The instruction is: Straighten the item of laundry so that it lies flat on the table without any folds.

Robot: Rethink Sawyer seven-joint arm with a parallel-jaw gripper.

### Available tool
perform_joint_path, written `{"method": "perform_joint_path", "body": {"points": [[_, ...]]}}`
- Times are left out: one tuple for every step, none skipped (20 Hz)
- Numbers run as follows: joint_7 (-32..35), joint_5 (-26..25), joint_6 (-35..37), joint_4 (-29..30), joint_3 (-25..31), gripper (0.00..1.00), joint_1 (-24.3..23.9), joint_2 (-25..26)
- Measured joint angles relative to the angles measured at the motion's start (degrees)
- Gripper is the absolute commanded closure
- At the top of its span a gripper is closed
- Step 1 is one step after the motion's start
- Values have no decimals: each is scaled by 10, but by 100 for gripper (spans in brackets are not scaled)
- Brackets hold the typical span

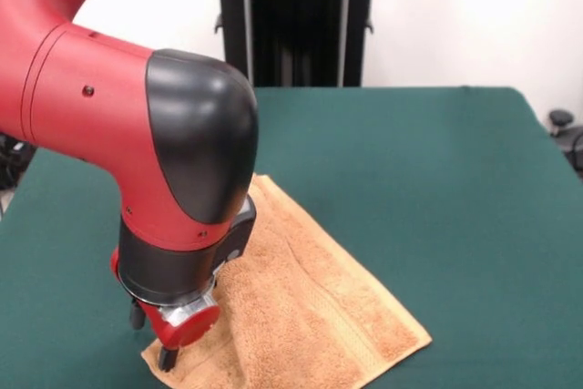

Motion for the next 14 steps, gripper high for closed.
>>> {"method": "perform_joint_path", "body": {"points": [[0, 0, 0, -3, 0, 0, 0, 1], [0, 0, 0, -5, 0, 0, 0, 1], [0, 0, 0, -6, 0, 0, 0, 2], [0, 0, 0, -8, 0, 0, 0, 3], [0, 0, 0, -9, 0, 0, 0, 4], [0, 0, 0, -11, 0, 0, 0, 5], [0, 0, 0, -12, 0, 0, 0, 5], [0, 0, 0, -12, 0, 0, 0, 5], [0, 0, 0, -12, 0, 0, 0, 5], [0, 0, 0, -12, 0, 0, 0, 5], [0, 0, 0, -12, 0, 0, 0, 5], [0, 0, 0, -12, 0, 0, 0, 5], [0, 0, 0, -12, 0, 0, 0, 5], [0, 0, 0, -12, 0, 0, 0, 5]]}}
